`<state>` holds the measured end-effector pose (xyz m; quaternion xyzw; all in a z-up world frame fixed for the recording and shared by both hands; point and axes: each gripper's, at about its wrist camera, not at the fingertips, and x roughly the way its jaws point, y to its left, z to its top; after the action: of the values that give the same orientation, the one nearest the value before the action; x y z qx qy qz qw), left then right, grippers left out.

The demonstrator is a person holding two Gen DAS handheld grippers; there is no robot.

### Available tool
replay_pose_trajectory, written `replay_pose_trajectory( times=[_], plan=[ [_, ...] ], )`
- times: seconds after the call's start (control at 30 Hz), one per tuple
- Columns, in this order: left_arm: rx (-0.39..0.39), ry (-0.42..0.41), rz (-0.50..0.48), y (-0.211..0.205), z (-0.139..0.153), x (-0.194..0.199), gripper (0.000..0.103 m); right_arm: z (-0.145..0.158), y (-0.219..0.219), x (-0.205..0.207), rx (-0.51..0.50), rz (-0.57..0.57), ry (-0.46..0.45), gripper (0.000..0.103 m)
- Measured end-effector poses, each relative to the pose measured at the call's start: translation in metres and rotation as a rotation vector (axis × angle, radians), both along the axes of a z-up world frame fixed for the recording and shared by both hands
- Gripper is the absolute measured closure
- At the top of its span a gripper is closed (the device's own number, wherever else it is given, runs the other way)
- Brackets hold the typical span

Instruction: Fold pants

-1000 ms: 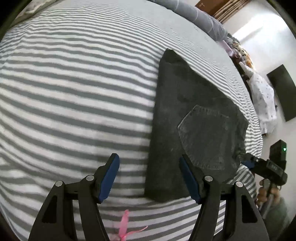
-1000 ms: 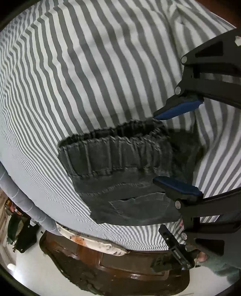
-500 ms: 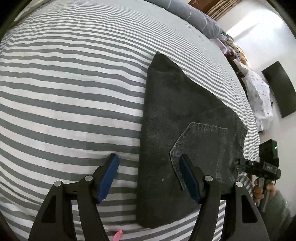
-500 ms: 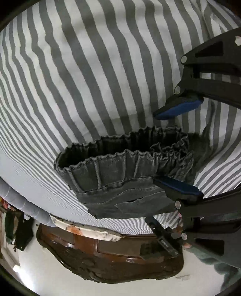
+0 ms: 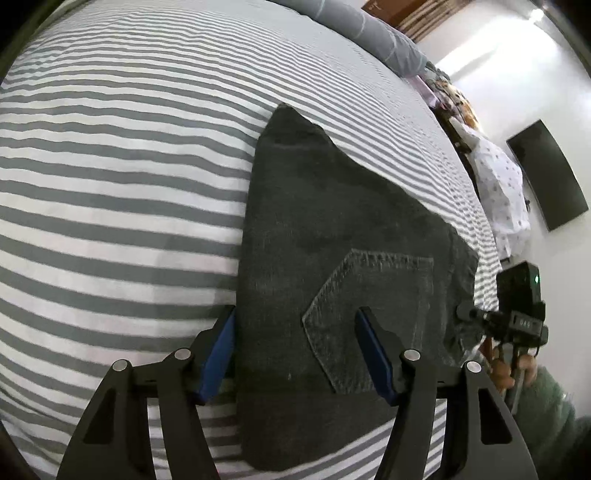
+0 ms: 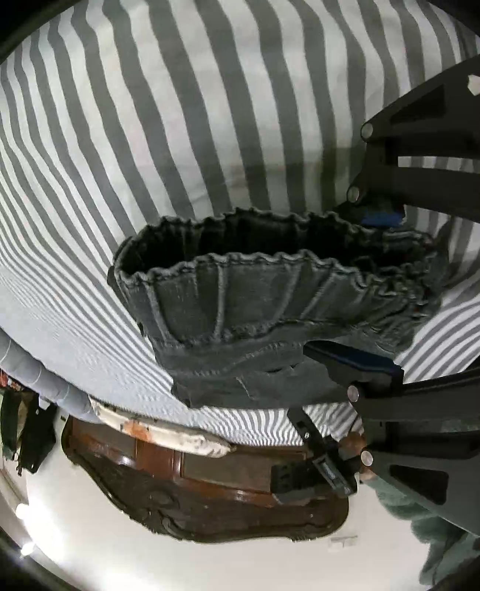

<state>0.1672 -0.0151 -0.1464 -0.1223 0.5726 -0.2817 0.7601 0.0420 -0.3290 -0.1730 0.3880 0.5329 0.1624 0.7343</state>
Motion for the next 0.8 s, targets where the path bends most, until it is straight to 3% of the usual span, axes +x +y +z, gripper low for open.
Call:
replay_pose_trajectory(
  times=[0.07, 0.2, 0.27, 0.3, 0.37, 0.43, 0.7, 0.8],
  plan=[
    [0.005, -0.009, 0.004, -0.002, 0.0, 0.002, 0.039, 0.001, -0.001, 0.0, 0.001, 0.004, -0.006, 0.053],
    [0.029, -0.036, -0.004, -0.009, 0.001, 0.001, 0.039, 0.006, 0.001, -0.001, -0.004, 0.01, -0.041, 0.068],
    [0.033, -0.045, -0.005, -0.01, 0.001, 0.001, 0.04, 0.008, 0.005, 0.001, -0.033, 0.018, -0.042, 0.069],
    [0.037, -0.051, -0.008, -0.01, 0.002, 0.0, 0.043, 0.008, 0.006, 0.002, -0.044, 0.021, -0.036, 0.069],
    [0.054, -0.063, -0.005, -0.009, 0.001, -0.001, 0.063, 0.007, 0.004, 0.002, -0.039, 0.017, -0.03, 0.069],
    [0.028, -0.049, 0.007, -0.004, 0.0, 0.0, 0.066, 0.004, 0.002, 0.003, -0.032, 0.006, -0.018, 0.068],
    [0.018, -0.038, 0.032, -0.002, -0.002, 0.002, 0.064, -0.002, -0.001, 0.008, -0.047, -0.018, 0.015, 0.063],
    [0.023, -0.051, 0.02, -0.008, 0.001, 0.001, 0.053, -0.002, -0.003, 0.008, -0.041, -0.02, 0.019, 0.063]
  ],
)
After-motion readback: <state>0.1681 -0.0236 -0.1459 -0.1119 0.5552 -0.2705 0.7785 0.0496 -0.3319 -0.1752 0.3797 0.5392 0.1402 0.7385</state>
